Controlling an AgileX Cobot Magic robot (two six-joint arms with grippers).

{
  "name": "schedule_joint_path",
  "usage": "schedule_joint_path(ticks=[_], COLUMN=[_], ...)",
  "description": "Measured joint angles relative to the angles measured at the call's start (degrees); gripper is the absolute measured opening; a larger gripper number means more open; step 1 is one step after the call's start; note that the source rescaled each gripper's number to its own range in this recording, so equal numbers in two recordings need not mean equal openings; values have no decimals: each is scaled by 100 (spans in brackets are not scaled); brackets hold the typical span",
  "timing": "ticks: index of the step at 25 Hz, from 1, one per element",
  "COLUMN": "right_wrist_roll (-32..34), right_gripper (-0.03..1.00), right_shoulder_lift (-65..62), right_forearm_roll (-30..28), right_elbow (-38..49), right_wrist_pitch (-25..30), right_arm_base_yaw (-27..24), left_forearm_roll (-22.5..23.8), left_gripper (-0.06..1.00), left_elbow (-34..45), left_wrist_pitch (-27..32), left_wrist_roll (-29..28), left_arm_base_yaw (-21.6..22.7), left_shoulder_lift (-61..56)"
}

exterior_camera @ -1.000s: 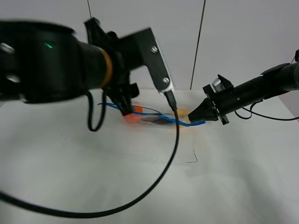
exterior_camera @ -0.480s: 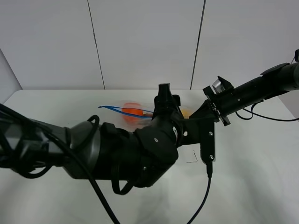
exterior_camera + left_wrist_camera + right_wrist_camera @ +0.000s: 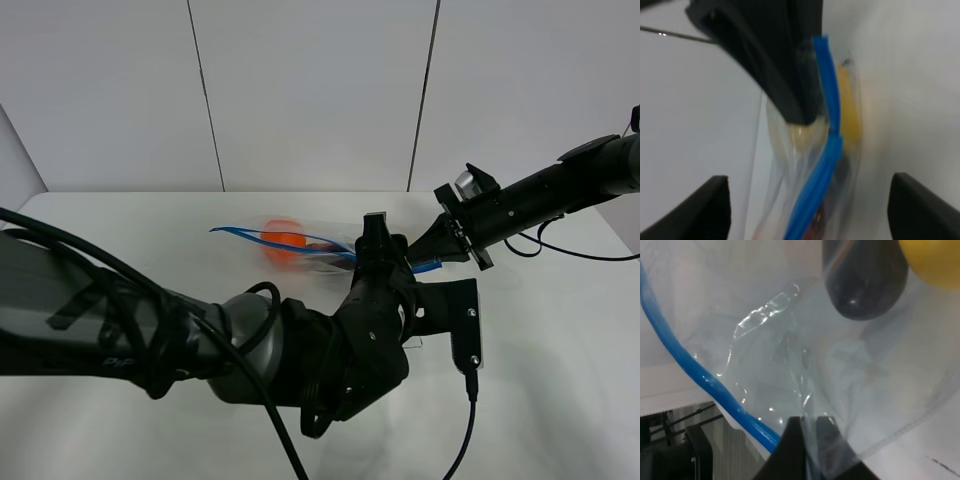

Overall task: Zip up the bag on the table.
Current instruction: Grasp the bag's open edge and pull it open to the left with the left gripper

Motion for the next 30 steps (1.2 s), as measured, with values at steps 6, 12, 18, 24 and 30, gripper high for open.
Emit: schedule_joint_path(ticks=[6, 12, 18, 24, 30], right_wrist_roll=[70, 81, 95, 101, 101], right_gripper=[0, 0, 0, 0, 0], right_shoulder_lift=[0, 0, 0, 0, 0], right_forearm_roll=[0, 0, 6, 16, 18], right_elbow=[0, 0, 0, -5, -6], right_wrist_pitch=[0, 0, 0, 0, 0], right_arm_base_yaw=[0, 0, 0, 0, 0], left_forearm_roll=[21, 28, 23, 29, 29], left_gripper=[72, 71, 63, 58, 39], left_elbow=[-352, -352, -352, -431, -438], left_wrist_pitch=[-55, -177, -272, -275, -231], left_wrist_roll=[0, 0, 32, 45, 92], left_arm_base_yaw=[39, 231, 254, 254, 244], left_shoulder_lift=[247, 308, 488, 488, 488])
